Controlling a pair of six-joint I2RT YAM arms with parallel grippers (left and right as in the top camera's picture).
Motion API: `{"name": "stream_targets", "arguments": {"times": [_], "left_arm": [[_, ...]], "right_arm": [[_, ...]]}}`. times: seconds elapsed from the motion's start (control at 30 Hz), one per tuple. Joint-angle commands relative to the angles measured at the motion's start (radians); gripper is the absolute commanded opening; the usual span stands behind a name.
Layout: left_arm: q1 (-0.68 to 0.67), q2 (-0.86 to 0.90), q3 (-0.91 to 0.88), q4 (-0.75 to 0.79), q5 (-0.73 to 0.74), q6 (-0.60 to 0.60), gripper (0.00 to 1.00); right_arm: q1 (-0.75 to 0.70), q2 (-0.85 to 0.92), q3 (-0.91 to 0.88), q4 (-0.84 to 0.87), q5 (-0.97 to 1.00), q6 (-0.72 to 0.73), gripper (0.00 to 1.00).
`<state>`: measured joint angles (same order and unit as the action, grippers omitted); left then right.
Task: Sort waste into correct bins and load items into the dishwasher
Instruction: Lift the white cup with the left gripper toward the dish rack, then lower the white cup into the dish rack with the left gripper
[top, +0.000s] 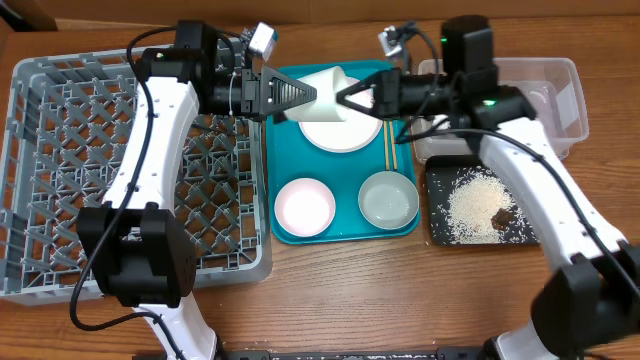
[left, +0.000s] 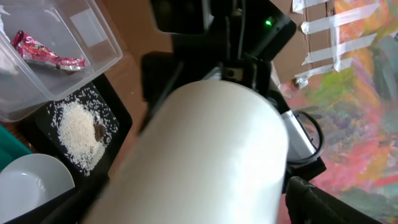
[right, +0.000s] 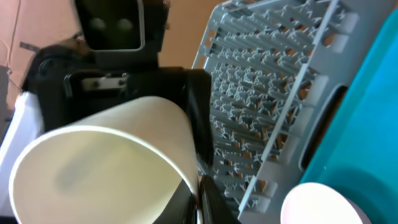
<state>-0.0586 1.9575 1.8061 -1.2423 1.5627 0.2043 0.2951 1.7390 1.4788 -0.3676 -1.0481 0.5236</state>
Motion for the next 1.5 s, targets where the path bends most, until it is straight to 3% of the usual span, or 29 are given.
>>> {"name": "stream_targets", "arguments": {"times": [0.0, 0.27, 0.4, 0.47, 0.57, 0.67, 0.77, 0.93, 1.17, 1.33, 1.47], "left_arm": [[-0.002, 0.016, -0.005, -0.011, 0.019, -0.009, 0.91], [-0.002, 0.016, -0.005, -0.014, 0.019, -0.009, 0.87], [-0.002, 0.016, -0.005, -0.014, 0.019, -0.009, 0.62], [-0.002, 0.016, -0.005, -0.014, 0.019, -0.009, 0.62], [-0.002, 0.016, -0.005, -0.014, 0.019, -0.01, 0.64], [0.005, 0.015, -0.005, -0.012, 0.018, -0.009, 0.64], [0.031, 0.011, 0.002, -0.011, -0.031, -0.01, 0.58], [0.126, -0.016, 0.074, -0.086, -0.409, -0.052, 0.57], [0.204, -0.078, 0.316, -0.315, -0.907, -0.07, 0.59], [0.165, -0.127, 0.413, -0.448, -1.256, -0.282, 0.59], [0.101, -0.183, 0.347, -0.447, -1.346, -0.377, 0.57]], "right_arm": [[0.025, 0.044, 0.0, 0.055, -0.027, 0.081, 0.04], [0.04, 0.064, 0.0, 0.089, -0.015, 0.101, 0.04], [0.04, 0.064, 0.0, 0.098, -0.015, 0.103, 0.04], [0.04, 0.064, 0.0, 0.098, -0.015, 0.103, 0.06], [0.04, 0.064, 0.0, 0.098, -0.015, 0.103, 0.27], [0.038, 0.064, 0.0, 0.097, -0.015, 0.103, 0.38], [0.024, 0.064, 0.0, 0.087, -0.015, 0.101, 0.57], [-0.048, 0.064, 0.0, -0.054, 0.042, 0.043, 0.72], [-0.134, 0.064, 0.0, -0.354, 0.198, -0.106, 0.76], [-0.143, 0.064, 0.0, -0.485, 0.322, -0.166, 0.77], [-0.143, 0.064, 0.0, -0.546, 0.407, -0.185, 0.79]]}}
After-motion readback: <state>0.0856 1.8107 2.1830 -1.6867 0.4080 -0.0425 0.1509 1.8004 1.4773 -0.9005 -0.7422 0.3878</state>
